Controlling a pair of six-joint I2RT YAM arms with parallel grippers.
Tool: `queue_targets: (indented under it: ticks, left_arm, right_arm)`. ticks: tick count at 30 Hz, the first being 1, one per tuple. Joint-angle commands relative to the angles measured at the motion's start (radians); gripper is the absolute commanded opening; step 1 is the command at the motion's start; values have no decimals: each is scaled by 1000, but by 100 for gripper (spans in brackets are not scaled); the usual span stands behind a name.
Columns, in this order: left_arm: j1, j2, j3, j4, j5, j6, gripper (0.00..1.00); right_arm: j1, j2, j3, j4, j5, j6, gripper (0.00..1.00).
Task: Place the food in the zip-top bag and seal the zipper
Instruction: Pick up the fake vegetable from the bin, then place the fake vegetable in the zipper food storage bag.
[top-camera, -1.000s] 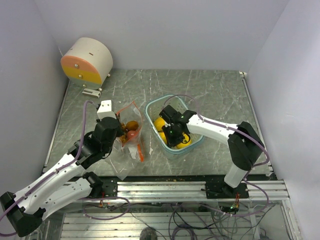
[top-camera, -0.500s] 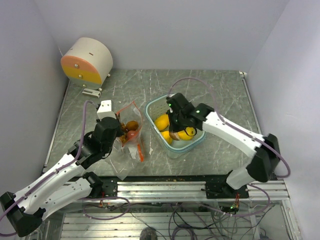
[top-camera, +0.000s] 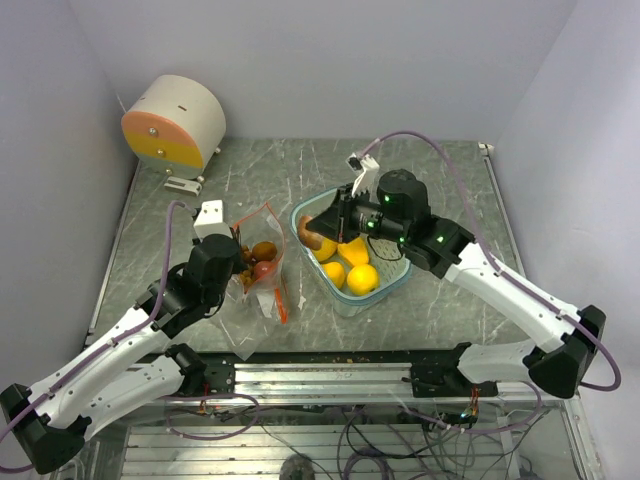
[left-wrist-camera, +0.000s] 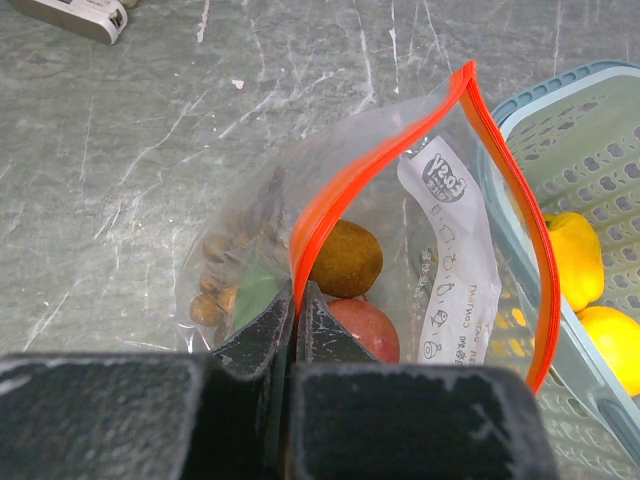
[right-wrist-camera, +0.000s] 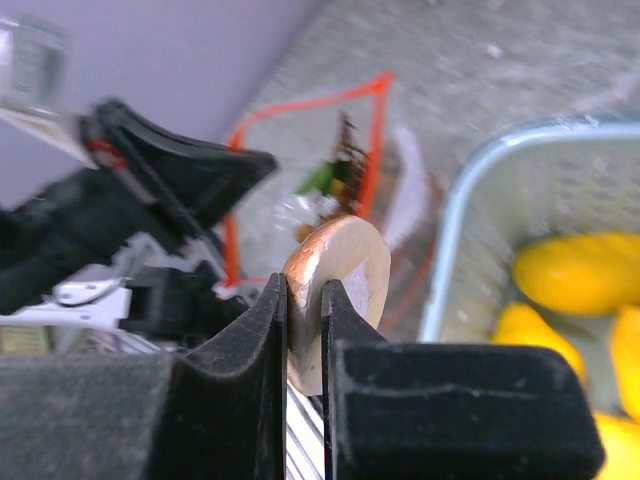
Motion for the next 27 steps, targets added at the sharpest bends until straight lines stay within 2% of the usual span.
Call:
queue_targets:
  ticks: [1,6,11,16,17,19,20,22,23,24,27]
  left_arm:
    - [2,-14,-11,20,-9,-10,7]
    - [3,-12,-5,20,-4,-12,7]
    - [2,-14,0,17,0,-10,7]
    - [2,-2,9,12,3,-9,7]
    - [2,-3,11,11,3,-9,7]
    - [2,-6,10,14,1,-5,7]
    - [3,-7,10,17,-1,-2,7]
    - [2,0,12,22,-3,2,7]
    - [2,5,14,22,-2,3,7]
    - [2,10,17,22,-2,2,7]
    - [3,22,19,26,-2,0,7]
  right_arm:
    - [6,7,-70,368,-163,123,0]
    - [32,91,-98,535,-53,199,0]
    - [52,218,-88,639,-41,249,0]
    - [69,289,-70,601,26,250,0]
    - [74,291,-67,582,41,237,3]
    - [89,292,-58,549,54,195,29]
    - [100,290,-49,533,68,171,48]
    - [116,280,-37,495,93,139,71]
    - [119,274,-35,483,93,127,77]
    - [118,266,-36,476,91,116,79]
    - [121,215,-65,487,57,69,79]
